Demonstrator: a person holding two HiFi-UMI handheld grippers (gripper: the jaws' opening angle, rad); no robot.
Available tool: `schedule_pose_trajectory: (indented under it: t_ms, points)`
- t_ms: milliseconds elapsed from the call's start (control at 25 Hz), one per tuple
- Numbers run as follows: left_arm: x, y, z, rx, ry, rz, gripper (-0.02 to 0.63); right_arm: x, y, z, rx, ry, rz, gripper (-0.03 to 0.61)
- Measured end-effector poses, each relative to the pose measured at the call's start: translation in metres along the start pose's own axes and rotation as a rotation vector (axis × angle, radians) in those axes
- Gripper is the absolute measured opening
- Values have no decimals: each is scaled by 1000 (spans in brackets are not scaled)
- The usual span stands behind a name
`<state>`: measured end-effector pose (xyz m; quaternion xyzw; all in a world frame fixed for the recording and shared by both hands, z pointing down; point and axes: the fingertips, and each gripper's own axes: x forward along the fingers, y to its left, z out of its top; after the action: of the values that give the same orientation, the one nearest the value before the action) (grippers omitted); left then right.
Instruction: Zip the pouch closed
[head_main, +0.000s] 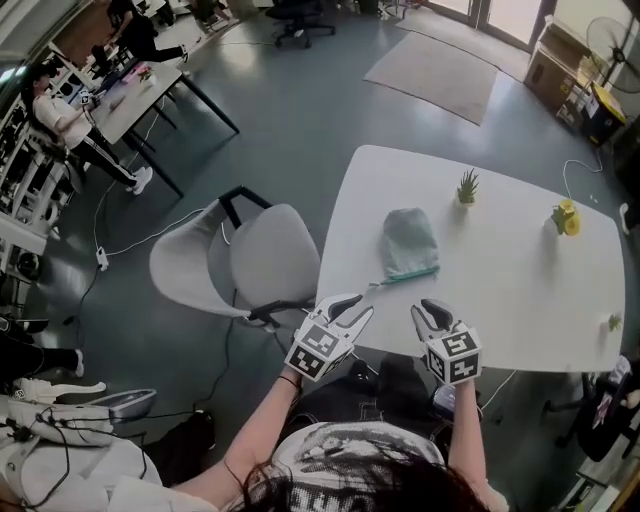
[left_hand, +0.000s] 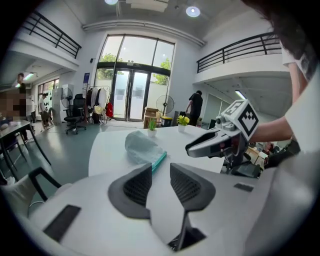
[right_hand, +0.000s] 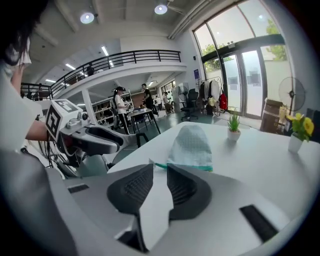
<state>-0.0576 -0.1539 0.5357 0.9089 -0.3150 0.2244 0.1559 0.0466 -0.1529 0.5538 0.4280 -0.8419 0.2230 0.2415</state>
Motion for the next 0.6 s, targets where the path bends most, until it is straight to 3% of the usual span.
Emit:
schedule_pose_trajectory:
  t_ms: [240, 600]
  points:
    - [-38, -25, 4, 41, -61, -4, 87, -39, 36, 4, 36, -81, -18, 83]
    - [-56, -61, -8, 22, -79, -66, 75, -70, 71, 2, 51, -109, -23, 81]
